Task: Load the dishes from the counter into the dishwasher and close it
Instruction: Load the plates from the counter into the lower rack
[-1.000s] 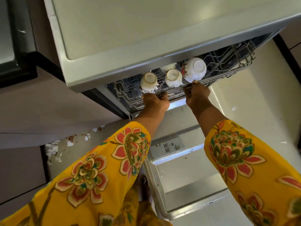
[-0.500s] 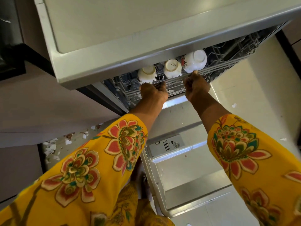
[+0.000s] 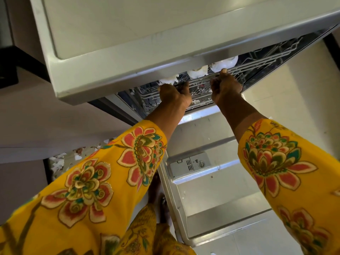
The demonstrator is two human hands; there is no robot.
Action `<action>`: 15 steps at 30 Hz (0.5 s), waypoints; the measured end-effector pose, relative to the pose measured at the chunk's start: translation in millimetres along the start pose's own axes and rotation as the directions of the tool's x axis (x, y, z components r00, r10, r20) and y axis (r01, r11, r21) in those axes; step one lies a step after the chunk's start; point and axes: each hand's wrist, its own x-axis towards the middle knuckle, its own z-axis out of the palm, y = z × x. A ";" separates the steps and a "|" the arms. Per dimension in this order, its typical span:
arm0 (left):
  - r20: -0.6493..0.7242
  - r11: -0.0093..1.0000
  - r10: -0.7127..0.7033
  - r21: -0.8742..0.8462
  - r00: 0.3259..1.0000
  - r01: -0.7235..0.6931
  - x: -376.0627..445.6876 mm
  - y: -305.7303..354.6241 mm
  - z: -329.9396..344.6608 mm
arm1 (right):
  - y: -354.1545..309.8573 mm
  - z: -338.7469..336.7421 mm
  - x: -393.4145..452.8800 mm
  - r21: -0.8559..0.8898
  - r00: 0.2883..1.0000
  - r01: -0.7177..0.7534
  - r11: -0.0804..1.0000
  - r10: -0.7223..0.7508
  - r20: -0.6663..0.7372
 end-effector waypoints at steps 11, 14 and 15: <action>0.164 0.965 0.037 0.250 0.986 -0.078 -0.1 1.7 -31.0 | 3.6 -16.1 2.0 -0.177 0.997 0.044 0.983 -0.030 0.078; 0.174 0.904 0.039 0.413 0.984 -0.109 1.9 1.9 -47.0 | 9.0 -24.0 2.8 -0.329 0.989 0.092 0.940 -0.047 0.143; 0.177 0.873 0.045 0.471 0.983 -0.125 2.9 1.7 -52.4 | 12.1 -27.3 1.4 -0.355 0.989 0.077 0.932 -0.027 0.144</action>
